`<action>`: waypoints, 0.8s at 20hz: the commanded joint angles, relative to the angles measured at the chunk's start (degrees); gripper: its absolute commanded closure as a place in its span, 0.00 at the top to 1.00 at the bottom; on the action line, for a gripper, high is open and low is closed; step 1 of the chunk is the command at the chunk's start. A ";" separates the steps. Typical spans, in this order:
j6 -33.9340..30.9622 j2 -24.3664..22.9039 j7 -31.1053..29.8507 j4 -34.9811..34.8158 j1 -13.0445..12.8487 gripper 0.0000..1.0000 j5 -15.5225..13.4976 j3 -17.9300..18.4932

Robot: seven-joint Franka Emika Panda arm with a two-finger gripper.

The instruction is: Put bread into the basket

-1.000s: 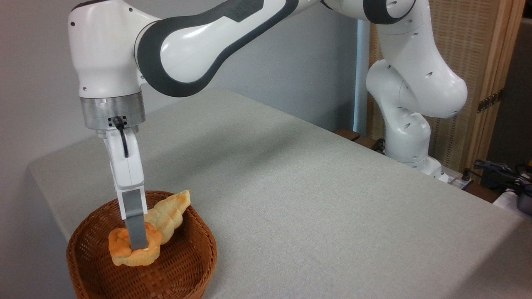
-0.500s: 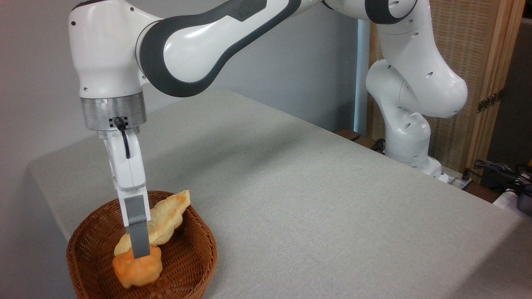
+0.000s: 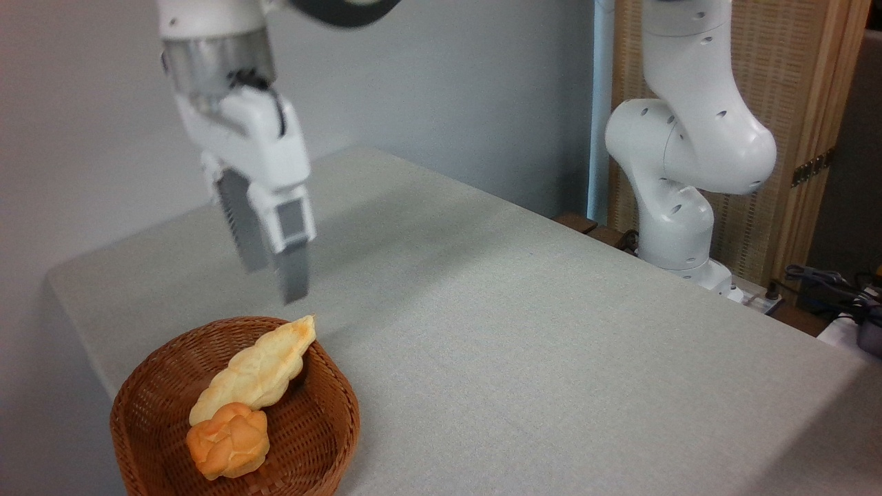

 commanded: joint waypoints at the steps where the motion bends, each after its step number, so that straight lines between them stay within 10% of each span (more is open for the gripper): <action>1: -5.36 -4.82 -0.32 -4.12 1.05 1.00 -3.10 0.89; 5: -6.42 -8.00 -0.14 -8.08 0.26 1.00 -3.10 1.68; 8: -6.34 -8.35 0.38 -7.91 -5.52 1.00 -2.93 8.69; 16: -6.51 -9.32 2.67 -8.00 -6.77 1.00 -3.37 10.30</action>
